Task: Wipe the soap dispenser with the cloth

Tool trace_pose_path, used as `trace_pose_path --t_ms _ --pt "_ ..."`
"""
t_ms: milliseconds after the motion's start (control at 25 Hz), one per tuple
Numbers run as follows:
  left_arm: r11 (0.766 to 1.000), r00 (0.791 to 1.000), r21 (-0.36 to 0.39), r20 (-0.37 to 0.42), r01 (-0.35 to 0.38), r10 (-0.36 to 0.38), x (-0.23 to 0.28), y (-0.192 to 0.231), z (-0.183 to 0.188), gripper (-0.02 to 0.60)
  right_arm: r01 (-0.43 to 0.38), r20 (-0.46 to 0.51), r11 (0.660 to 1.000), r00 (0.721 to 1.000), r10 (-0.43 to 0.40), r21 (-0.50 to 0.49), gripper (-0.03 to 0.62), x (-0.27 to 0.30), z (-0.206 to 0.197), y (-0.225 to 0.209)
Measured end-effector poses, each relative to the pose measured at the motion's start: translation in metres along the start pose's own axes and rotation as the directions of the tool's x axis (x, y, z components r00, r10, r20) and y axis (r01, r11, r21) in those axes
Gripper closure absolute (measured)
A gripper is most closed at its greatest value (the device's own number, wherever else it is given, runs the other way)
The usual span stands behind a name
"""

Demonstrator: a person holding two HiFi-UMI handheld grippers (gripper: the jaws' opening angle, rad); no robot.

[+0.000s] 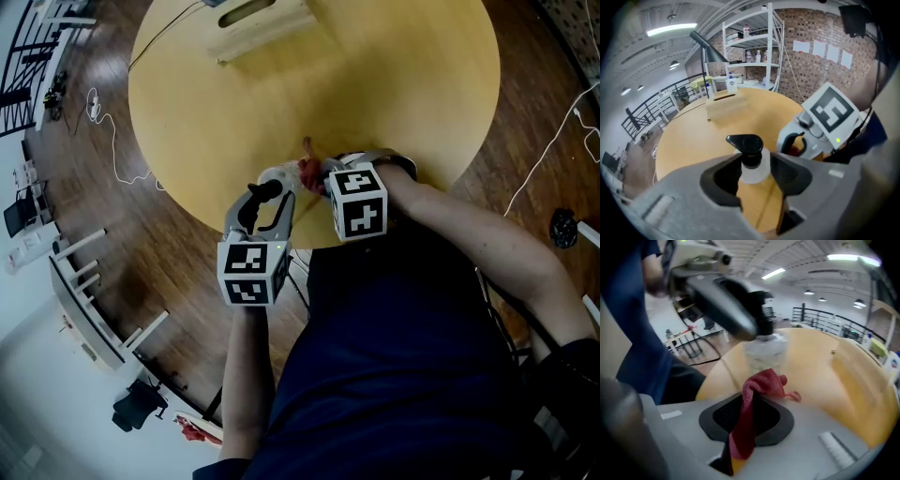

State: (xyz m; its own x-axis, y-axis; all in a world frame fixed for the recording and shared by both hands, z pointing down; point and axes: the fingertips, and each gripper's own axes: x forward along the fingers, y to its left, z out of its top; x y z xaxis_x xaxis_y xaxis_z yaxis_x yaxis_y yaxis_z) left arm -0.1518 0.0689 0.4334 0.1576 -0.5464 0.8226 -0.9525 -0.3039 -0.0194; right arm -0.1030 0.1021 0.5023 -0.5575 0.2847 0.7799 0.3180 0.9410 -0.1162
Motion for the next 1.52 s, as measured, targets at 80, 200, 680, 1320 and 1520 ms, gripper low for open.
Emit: trace_pose_path --t_ms 80,200,680,1320,1520 --pt "0.995 0.998 0.073 -0.007 0.070 -0.070 0.002 0.001 0.001 0.398 -0.170 -0.023 0.976 0.985 0.169 -0.134 0.530 0.003 -0.003 0.043" --pt "0.971 0.991 0.202 -0.057 0.131 -0.121 0.000 0.003 -0.003 0.404 -0.182 -0.025 0.970 0.983 0.180 -0.161 0.530 0.006 -0.003 0.048" --pt "0.994 0.993 -0.029 -0.055 -0.103 0.102 -0.006 0.014 -0.008 0.451 0.111 0.026 0.989 0.993 -0.114 0.099 0.530 -0.004 0.002 -0.035" --pt "0.982 0.997 -0.178 -0.048 -0.068 0.060 -0.003 0.014 0.001 0.436 0.199 0.072 0.975 0.976 -0.207 0.103 0.530 -0.024 0.025 -0.082" --pt "0.991 0.998 -0.129 -0.054 -0.028 0.021 -0.002 0.019 -0.004 0.434 0.278 0.057 0.936 0.953 -0.296 0.215 0.530 -0.023 0.029 -0.106"
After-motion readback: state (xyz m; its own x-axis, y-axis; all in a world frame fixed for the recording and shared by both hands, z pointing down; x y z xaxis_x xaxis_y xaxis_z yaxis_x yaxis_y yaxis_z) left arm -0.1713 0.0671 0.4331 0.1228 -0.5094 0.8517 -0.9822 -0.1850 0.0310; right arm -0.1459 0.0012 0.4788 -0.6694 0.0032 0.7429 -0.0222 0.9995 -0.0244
